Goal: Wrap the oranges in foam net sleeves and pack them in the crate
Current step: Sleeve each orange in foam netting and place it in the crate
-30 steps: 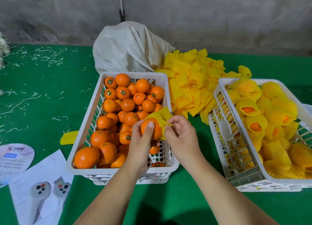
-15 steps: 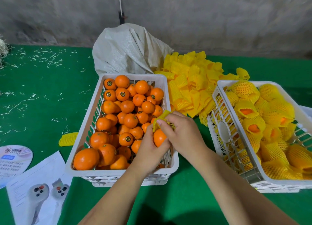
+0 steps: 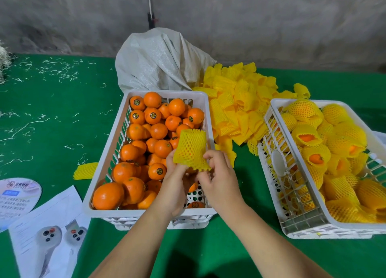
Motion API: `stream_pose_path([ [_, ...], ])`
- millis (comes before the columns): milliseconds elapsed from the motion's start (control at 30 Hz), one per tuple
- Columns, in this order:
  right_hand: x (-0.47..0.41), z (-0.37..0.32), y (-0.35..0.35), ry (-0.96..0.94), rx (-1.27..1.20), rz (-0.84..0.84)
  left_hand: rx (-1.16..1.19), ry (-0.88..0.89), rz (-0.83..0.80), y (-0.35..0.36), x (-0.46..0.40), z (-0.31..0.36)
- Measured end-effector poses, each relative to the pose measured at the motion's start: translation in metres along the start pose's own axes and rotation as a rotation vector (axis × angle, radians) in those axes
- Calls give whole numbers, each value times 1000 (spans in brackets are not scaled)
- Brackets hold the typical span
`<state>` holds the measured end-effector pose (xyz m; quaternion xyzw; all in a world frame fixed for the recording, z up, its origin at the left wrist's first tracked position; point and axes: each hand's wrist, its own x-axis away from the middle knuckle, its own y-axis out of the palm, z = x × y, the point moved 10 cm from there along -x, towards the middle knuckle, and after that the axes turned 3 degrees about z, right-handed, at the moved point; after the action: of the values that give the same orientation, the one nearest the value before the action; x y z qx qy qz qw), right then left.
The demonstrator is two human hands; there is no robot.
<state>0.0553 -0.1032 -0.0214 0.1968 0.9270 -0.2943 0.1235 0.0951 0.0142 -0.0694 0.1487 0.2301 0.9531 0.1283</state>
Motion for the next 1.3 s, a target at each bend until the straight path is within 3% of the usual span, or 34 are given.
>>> stream_pose_path([
  [100,-2,2,-12,-6,-26,90,-46,33,-25,3,1,3],
  [200,-4,14,-14,103,-8,33,-101,72,126,-7,0,5],
  [367,4,-11,-4,35,-22,-54,-83,92,307,-26,-3,5],
  [500,6,-15,-12,63,-90,16,-104,82,261,-23,-2,5],
  [667,0,-5,-8,152,-160,-13,-26,-34,29,-6,-5,-6],
  [800,-1,-6,-4,172,-195,-54,-109,51,114,-13,-7,-1],
  [967,5,-11,-14,141,-260,51,-138,140,188,-17,-4,2],
  [1067,11,-13,-11,129,-233,24,-156,181,198,-15,-3,5],
  [1167,13,-2,-3,310,-332,-21,-222,257,171,-15,-2,11],
  [1267,19,11,27,705,-832,-147,-453,400,124,-5,5,20],
  [1300,18,9,33,732,-900,-193,-519,442,104,0,8,21],
])
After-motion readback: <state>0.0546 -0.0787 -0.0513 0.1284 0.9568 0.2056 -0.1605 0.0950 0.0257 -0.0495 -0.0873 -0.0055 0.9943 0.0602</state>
